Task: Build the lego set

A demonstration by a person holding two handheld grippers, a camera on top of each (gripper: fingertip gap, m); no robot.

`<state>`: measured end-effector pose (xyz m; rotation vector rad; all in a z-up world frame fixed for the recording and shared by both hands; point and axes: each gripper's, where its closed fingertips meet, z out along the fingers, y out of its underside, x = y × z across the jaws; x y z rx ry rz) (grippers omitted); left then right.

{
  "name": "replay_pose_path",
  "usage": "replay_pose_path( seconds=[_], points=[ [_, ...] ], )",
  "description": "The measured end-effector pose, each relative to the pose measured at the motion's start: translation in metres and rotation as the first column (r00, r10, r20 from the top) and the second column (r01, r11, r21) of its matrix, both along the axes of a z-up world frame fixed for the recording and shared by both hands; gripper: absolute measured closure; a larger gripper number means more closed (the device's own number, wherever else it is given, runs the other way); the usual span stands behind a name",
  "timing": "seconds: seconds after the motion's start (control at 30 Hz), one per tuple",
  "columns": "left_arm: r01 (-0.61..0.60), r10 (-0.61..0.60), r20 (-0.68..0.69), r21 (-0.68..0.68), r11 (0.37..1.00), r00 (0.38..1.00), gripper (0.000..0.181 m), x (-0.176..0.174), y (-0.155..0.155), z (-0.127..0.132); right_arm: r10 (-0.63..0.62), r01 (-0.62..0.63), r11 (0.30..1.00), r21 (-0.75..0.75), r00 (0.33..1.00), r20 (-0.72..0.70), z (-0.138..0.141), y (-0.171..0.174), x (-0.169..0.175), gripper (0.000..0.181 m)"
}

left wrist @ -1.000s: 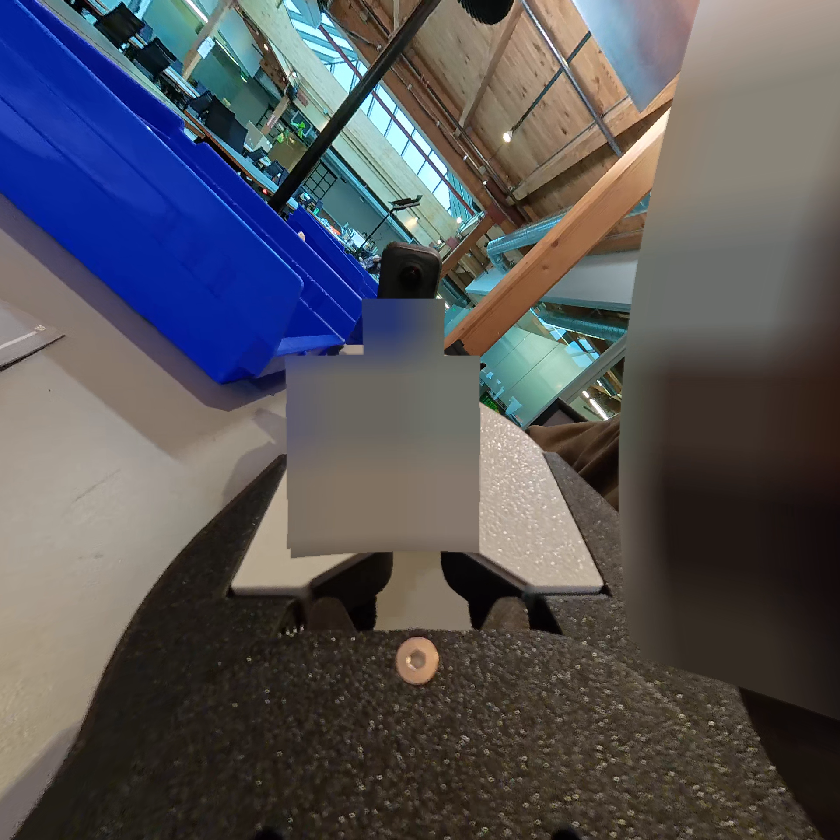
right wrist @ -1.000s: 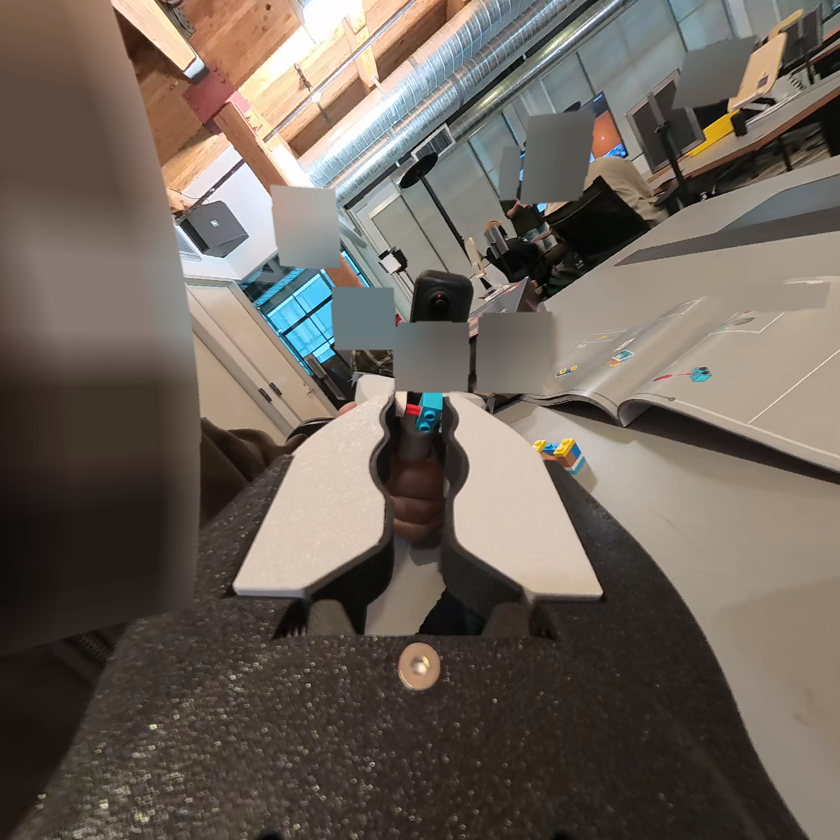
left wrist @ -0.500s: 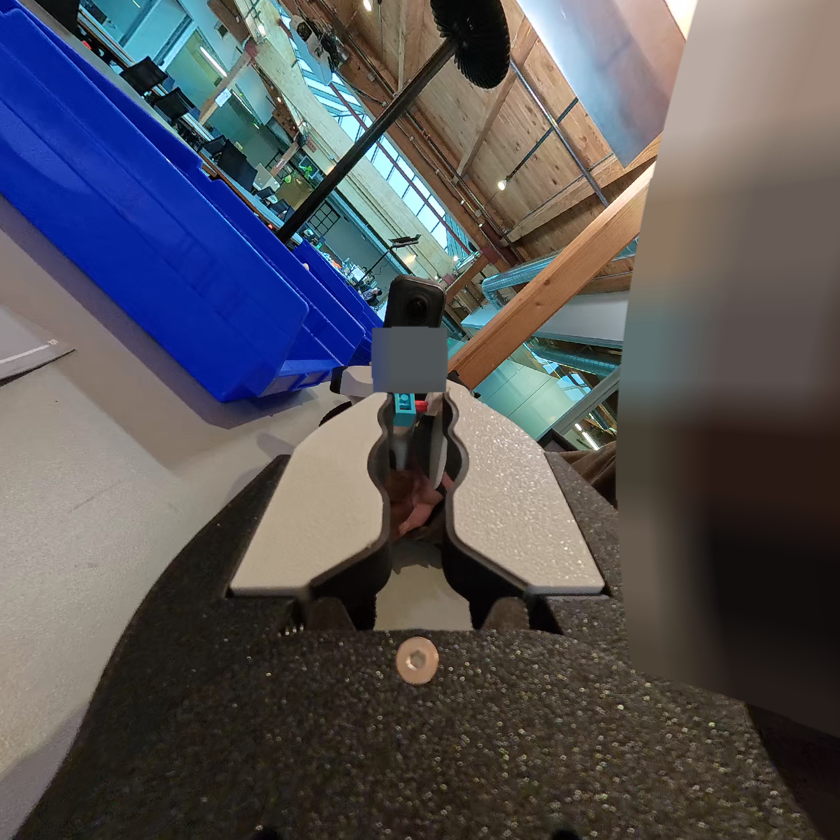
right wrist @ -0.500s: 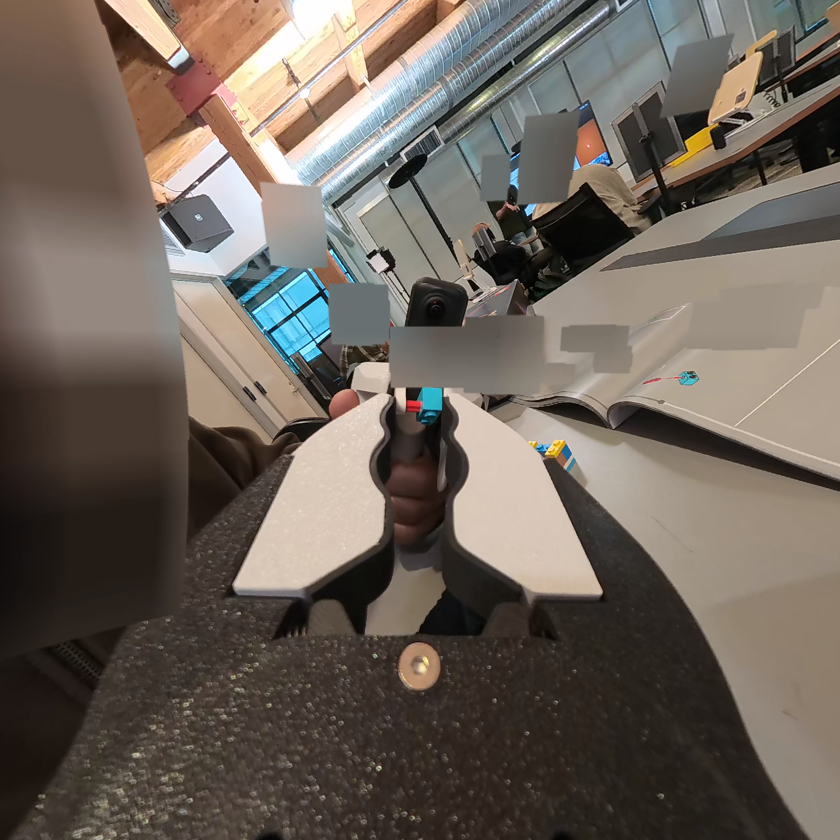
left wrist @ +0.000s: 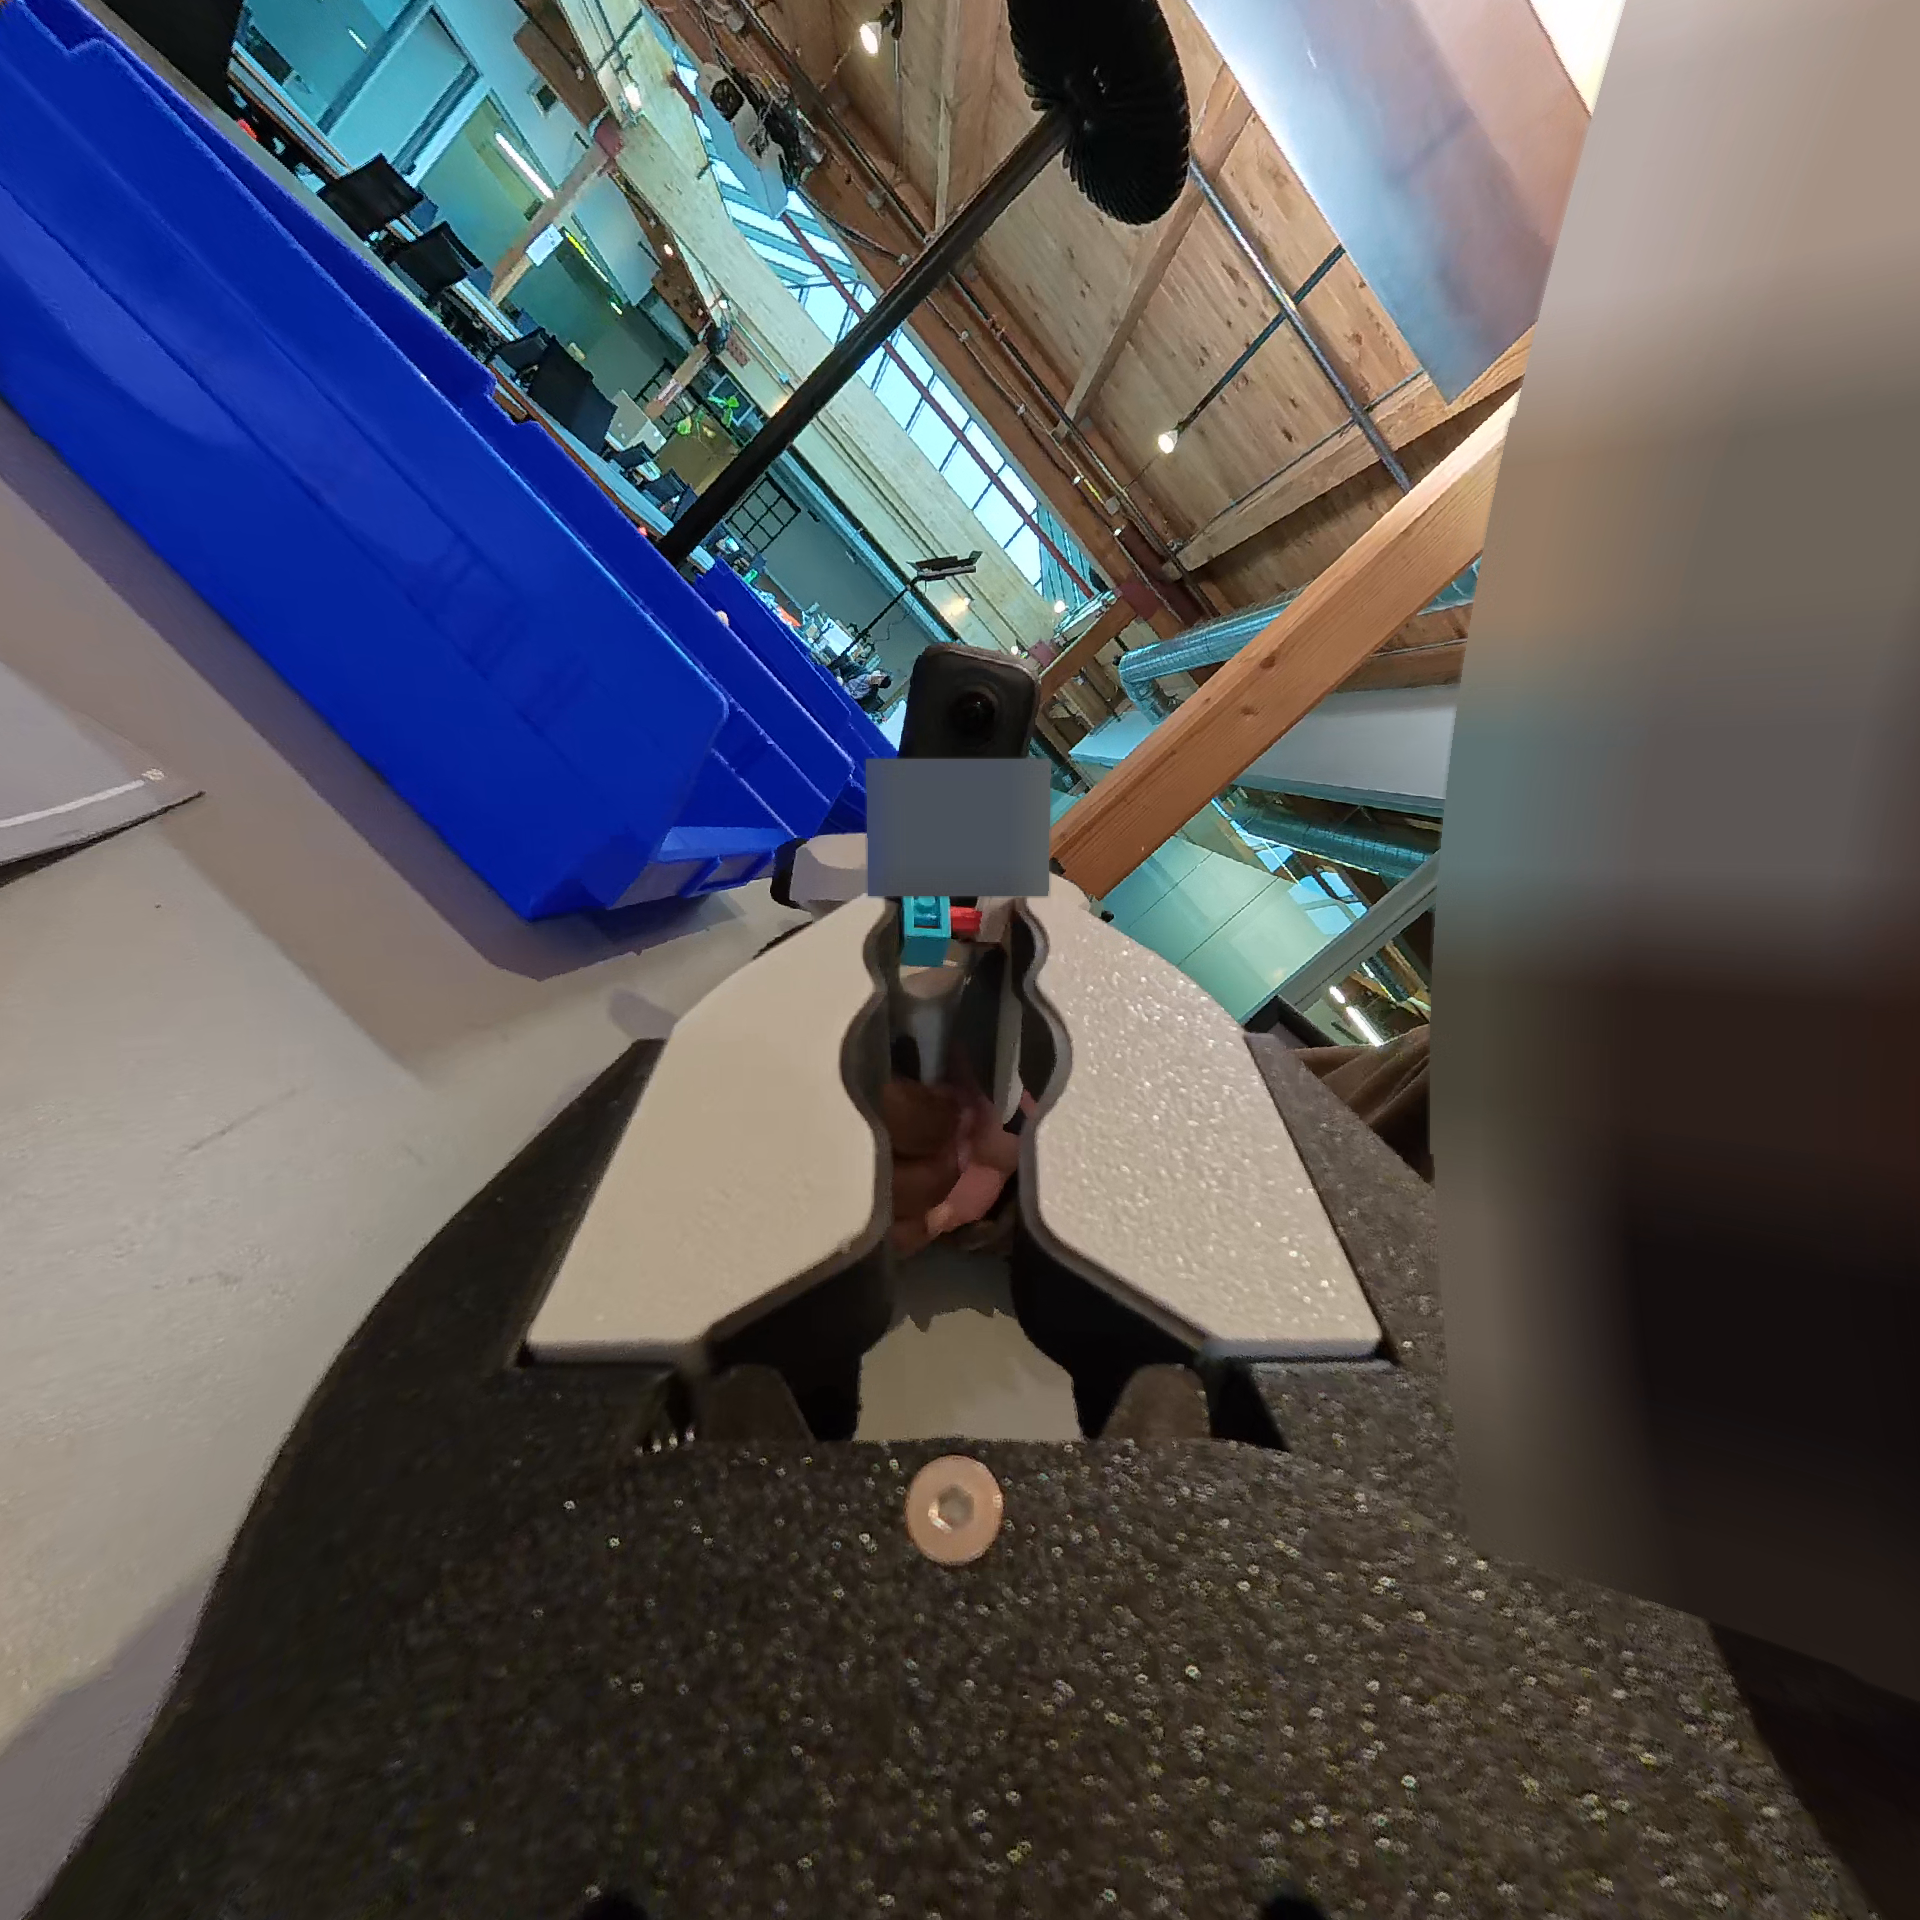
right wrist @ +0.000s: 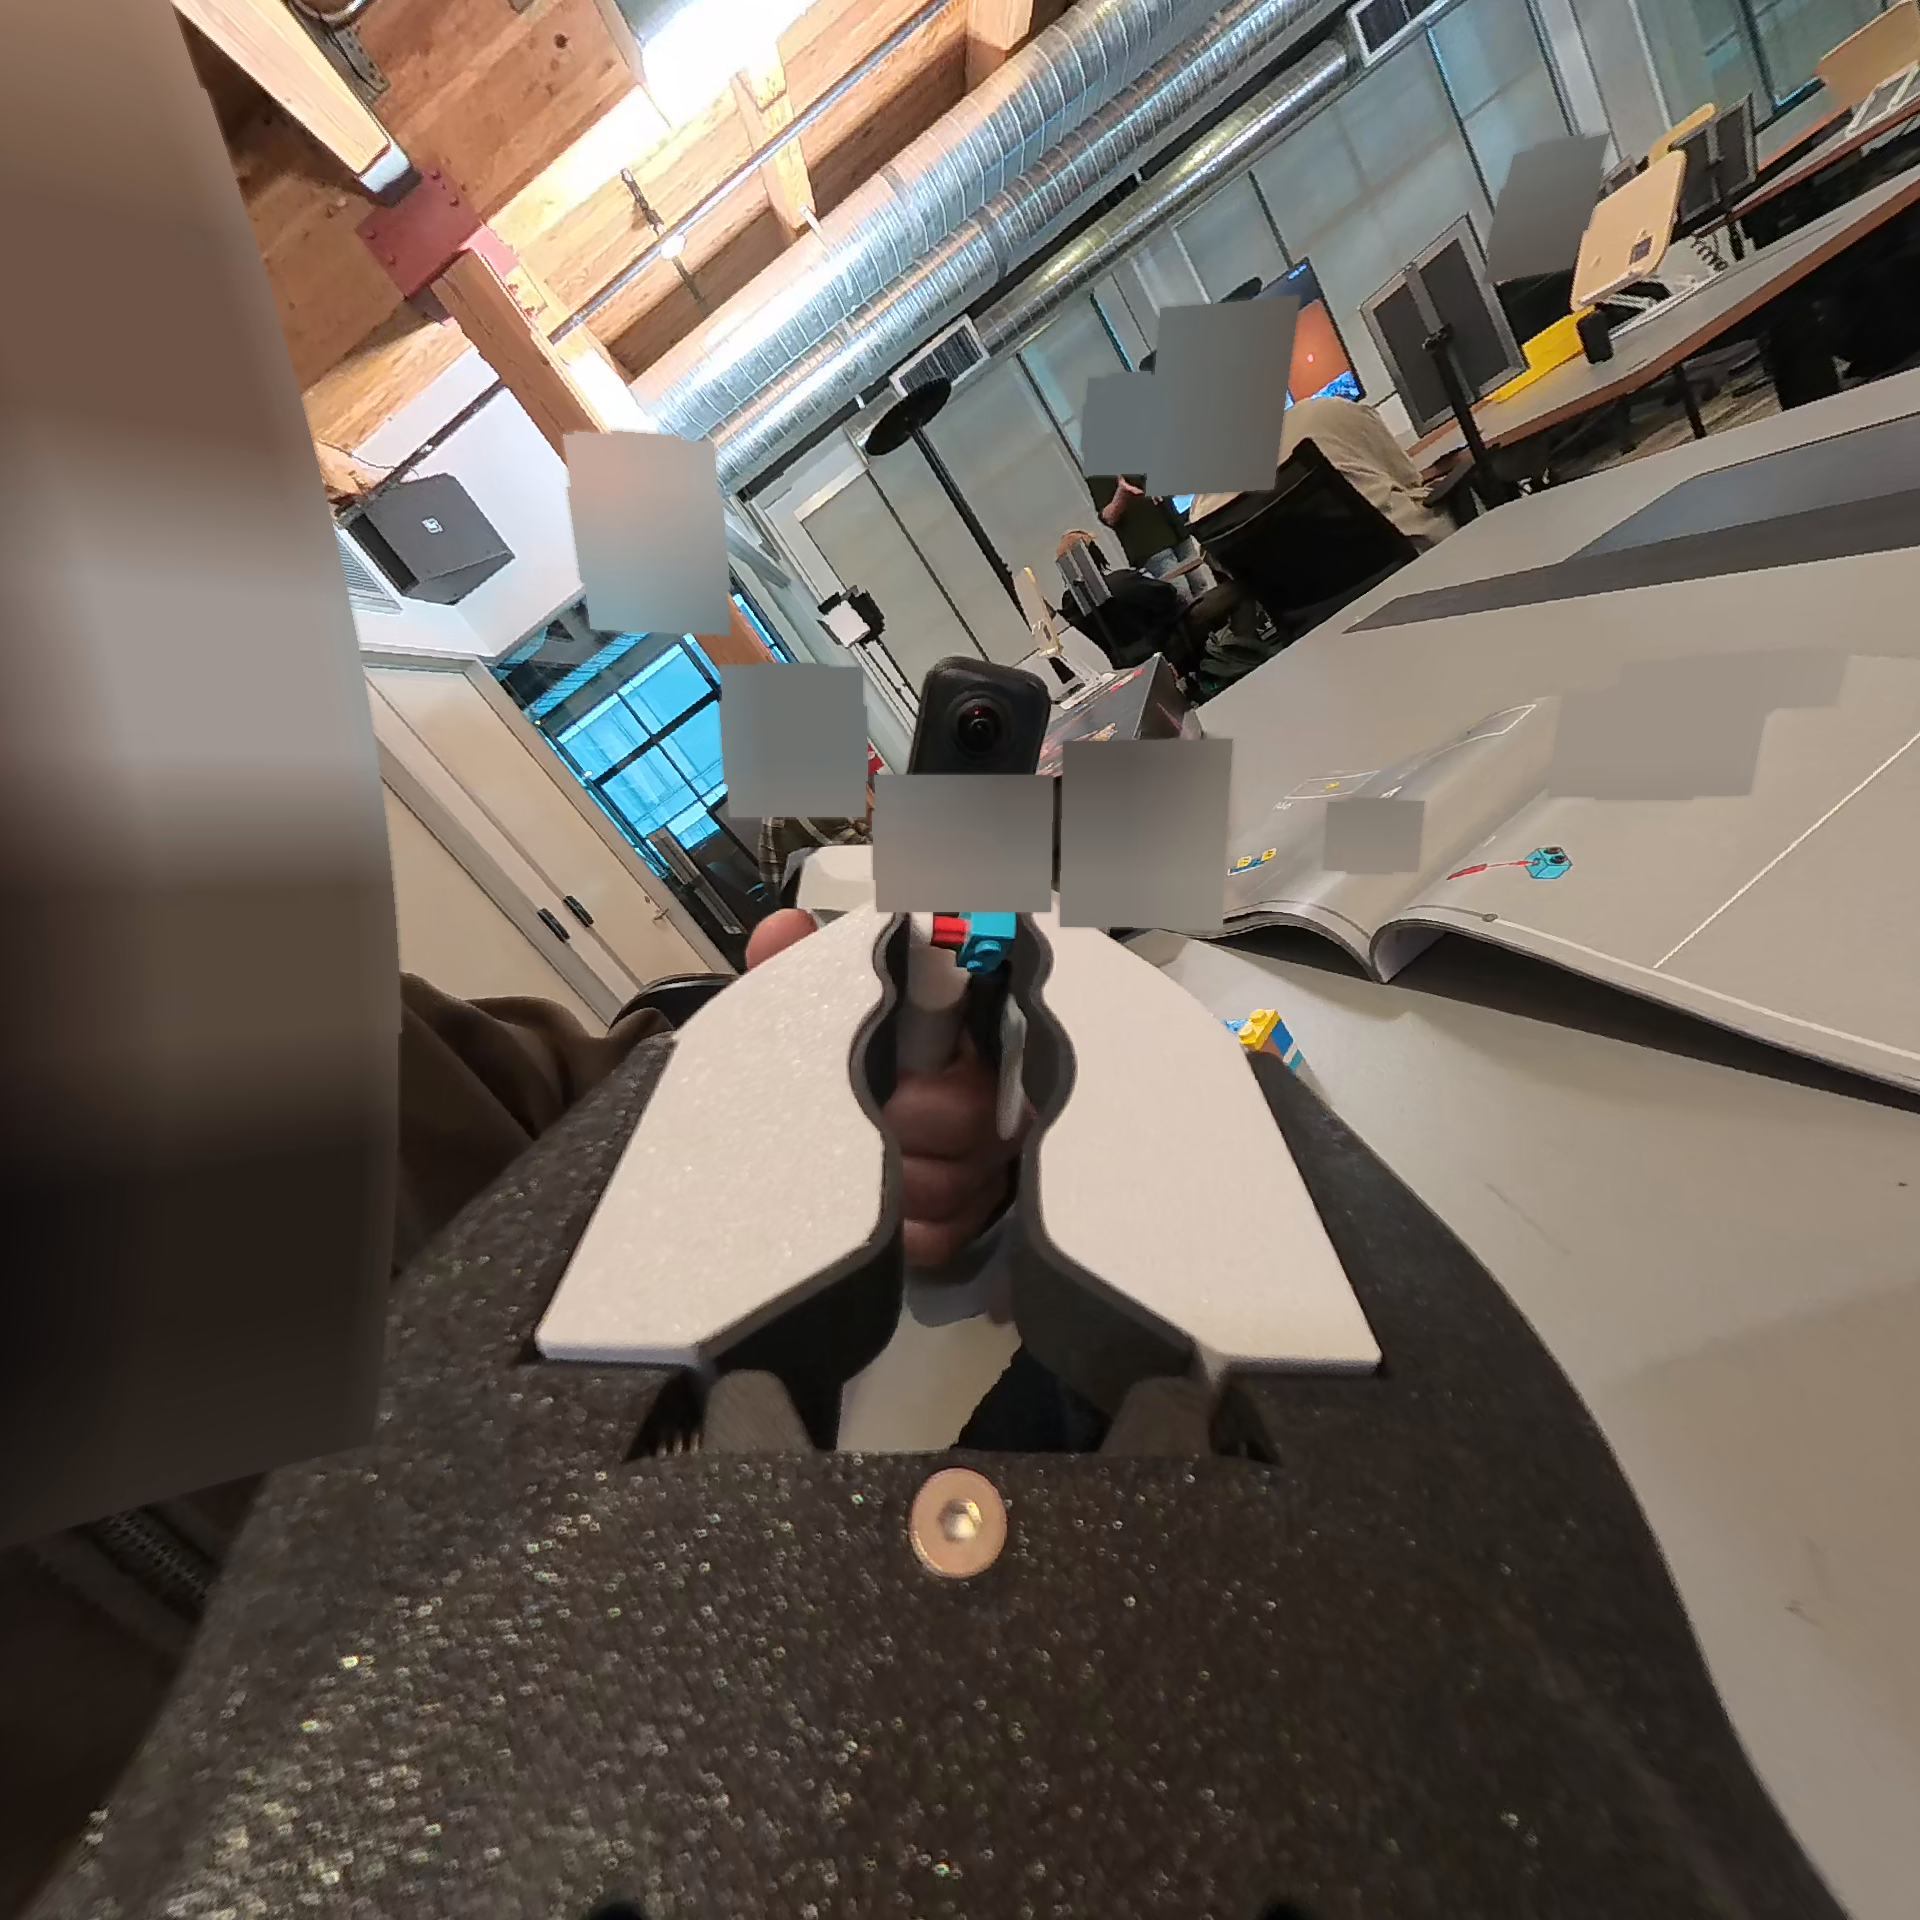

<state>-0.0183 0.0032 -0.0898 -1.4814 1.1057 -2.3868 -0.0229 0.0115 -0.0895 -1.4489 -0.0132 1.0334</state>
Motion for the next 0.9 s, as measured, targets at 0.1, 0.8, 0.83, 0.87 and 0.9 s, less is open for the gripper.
replay_pose_path(
  seconds=[0.1, 0.8, 0.83, 0.87, 0.9],
  points=[
    [0.000, 0.000, 0.006, -0.007, 1.000, 1.000, 0.162, -0.0003, 0.0005, 0.0000, -0.002, 0.002, 1.000, -0.001, 1.000, 0.007, -0.0002, 0.0003, -0.0005, 0.162],
    [0.001, 0.000, 0.011, -0.048, 0.999, 1.000, 0.163, -0.0008, 0.0038, 0.0011, 0.015, -0.015, 1.000, -0.007, 1.000, 0.000, -0.0007, 0.0003, -0.0021, 0.162],
    [0.000, 0.001, 0.011, -0.047, 0.999, 1.000, 0.163, -0.0007, 0.0037, 0.0010, 0.016, -0.016, 1.000, -0.007, 1.000, 0.000, -0.0007, 0.0004, -0.0022, 0.162],
    [0.001, 0.000, 0.012, -0.048, 0.999, 1.000, 0.163, -0.0008, 0.0036, 0.0012, 0.016, -0.016, 1.000, -0.006, 1.000, -0.001, -0.0005, 0.0002, -0.0021, 0.162],
    [0.001, 0.000, 0.012, -0.049, 0.999, 1.000, 0.163, -0.0009, 0.0036, 0.0013, 0.016, -0.016, 1.000, -0.006, 1.000, -0.001, -0.0004, 0.0002, -0.0021, 0.162]
  ],
)
